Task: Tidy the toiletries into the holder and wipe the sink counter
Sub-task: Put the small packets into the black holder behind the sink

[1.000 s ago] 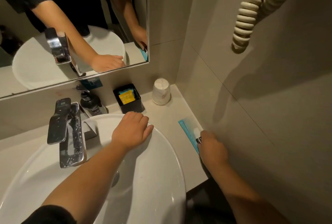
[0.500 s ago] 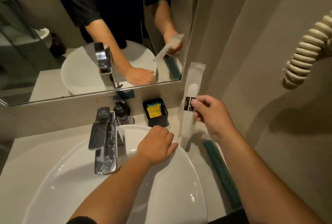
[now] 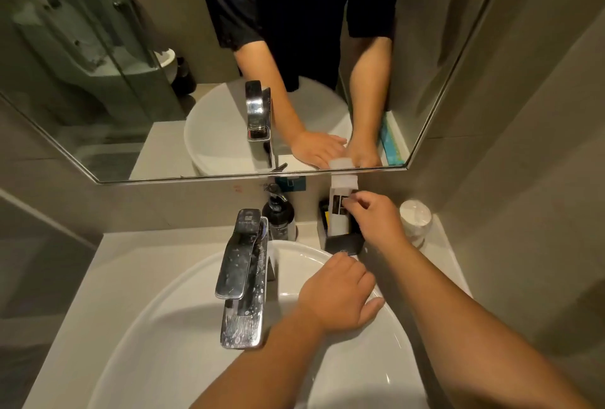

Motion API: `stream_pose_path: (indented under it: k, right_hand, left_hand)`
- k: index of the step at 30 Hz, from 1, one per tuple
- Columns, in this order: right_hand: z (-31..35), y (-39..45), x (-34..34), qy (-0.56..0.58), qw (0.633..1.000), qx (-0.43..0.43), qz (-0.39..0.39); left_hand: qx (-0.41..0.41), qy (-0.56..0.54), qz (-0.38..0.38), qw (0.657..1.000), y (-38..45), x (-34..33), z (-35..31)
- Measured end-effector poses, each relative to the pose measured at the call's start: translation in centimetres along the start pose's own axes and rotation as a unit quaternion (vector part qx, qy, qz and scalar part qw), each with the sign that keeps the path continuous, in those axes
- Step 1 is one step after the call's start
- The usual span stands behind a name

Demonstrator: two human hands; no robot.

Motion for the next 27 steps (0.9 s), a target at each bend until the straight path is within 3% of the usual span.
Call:
stream_pose_path:
  k: [5, 12, 19, 23, 27]
  right_hand:
    - [-1.2, 0.1, -0.3, -0.105, 0.994, -0.008, 0.024]
    - [-1.2, 0.8, -0.4, -0.155, 0.987, 0.005, 0.043]
    - [-2.4, -6.8, 7.9, -0.065, 0.990, -0.050, -0.112]
    - [-7.8, -15.4, 12.4, -0.182, 0.964, -0.120, -0.152]
    - [-12.4, -20.3, 12.7, -0.359, 0.915, -0.168, -0.081]
  left_hand:
    - [-0.003, 0.007, -0.002, 1.000, 0.0, -0.1, -0.1]
    - [-0.002, -0.001, 0.003, 1.000, 0.0, -0.3, 0.0]
    - [-0.003, 0.004, 0.025, 1.000, 0.1, -0.7, 0.2]
    - [-0.004, 0.009, 0.020, 1.000, 0.2, -0.5, 0.2]
    - [-0.005, 0.002, 0.031, 1.000, 0.4, -0.6, 0.2]
Point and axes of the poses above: each hand's wrist, its own y-axis towards the middle knuckle, its own x-axis out of the back of the hand, z = x × y, the point moved 9 cm from there along y, towards the middle knuckle, and after that the axes turned 4 degrees about x, right-handed, at the moved point
